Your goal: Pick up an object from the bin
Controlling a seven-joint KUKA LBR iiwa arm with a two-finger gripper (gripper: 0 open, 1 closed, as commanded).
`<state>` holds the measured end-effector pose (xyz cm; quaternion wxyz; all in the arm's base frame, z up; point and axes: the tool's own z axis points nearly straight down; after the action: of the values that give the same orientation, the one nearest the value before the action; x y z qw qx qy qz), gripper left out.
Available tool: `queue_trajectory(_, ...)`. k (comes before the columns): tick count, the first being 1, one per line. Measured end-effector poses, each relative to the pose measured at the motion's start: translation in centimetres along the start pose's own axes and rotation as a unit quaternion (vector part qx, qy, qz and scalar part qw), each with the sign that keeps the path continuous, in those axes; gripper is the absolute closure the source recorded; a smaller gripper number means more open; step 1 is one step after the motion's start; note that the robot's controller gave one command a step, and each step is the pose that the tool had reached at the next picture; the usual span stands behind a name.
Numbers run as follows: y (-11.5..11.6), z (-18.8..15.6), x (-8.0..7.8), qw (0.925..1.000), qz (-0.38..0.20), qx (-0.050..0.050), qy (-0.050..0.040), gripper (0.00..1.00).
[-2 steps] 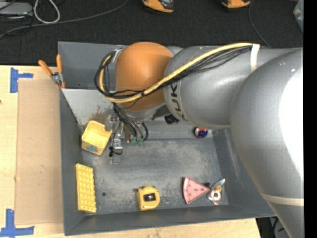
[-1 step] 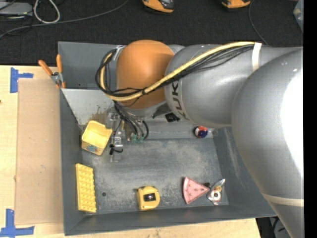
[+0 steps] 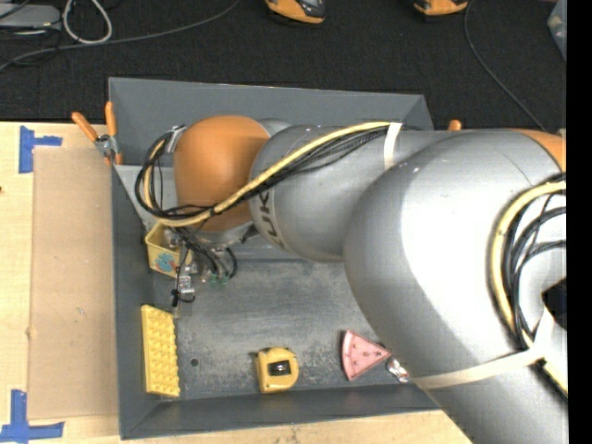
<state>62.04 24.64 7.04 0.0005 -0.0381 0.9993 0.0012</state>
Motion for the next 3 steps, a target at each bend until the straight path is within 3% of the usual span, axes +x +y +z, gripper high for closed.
queue_trajectory(1, 0.0, -8.1, -0.4, 1.0000, -0.001, -0.002, -0.0095, 0.00)
queue_trajectory(2, 0.3, -2.8, 1.1, 0.9980, -0.063, 0.001, 0.0032, 0.00)
queue_trajectory(3, -0.1, 0.0, 0.0, 0.9996, -0.025, -0.003, -0.0092, 0.00)
